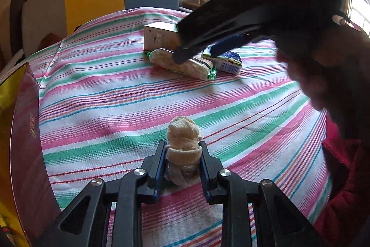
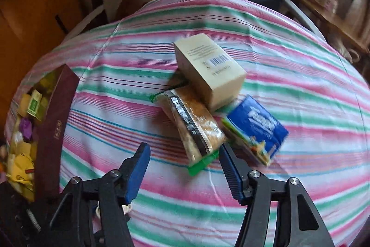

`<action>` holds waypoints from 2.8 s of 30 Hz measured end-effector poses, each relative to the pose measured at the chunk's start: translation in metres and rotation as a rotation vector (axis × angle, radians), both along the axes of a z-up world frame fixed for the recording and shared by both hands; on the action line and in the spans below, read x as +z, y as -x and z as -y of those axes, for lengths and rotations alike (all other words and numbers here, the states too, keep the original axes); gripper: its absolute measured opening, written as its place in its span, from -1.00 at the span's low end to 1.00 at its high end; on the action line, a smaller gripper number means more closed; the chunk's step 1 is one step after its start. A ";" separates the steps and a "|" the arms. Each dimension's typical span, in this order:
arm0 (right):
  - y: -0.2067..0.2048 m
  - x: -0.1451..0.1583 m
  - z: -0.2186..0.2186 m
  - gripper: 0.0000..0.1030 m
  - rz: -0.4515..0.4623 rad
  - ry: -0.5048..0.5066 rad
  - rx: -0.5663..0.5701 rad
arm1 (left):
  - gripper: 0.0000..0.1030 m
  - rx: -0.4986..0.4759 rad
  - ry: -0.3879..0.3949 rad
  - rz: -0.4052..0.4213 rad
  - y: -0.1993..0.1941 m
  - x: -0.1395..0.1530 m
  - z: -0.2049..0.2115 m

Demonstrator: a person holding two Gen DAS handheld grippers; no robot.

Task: Organize objects
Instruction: 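Grasp the wrapped biscuit bar with the right tool while the left tool holds the sock, then carry the white sock into the gold tray and open the left tool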

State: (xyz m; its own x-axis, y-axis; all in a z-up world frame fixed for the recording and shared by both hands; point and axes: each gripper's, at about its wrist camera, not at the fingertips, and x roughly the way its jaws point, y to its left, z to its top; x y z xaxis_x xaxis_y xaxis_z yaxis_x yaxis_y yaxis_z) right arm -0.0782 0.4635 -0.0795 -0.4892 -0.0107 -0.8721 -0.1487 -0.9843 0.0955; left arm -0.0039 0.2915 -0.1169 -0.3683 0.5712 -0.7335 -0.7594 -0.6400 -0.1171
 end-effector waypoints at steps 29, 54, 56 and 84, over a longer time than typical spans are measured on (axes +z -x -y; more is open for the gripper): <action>-0.015 -0.040 0.006 -0.25 0.145 0.019 0.129 | -0.50 0.007 -0.007 -0.002 0.011 -0.003 0.000; -0.030 -0.037 0.014 -0.24 0.093 -0.057 0.179 | -0.54 0.142 -0.090 0.021 0.023 0.103 0.076; -0.030 -0.037 0.014 -0.24 0.093 -0.059 0.179 | -0.54 0.224 -0.100 0.083 0.050 0.106 0.107; -0.024 -0.039 0.017 -0.21 0.094 -0.073 0.182 | -0.28 0.678 0.082 0.225 0.235 0.028 0.228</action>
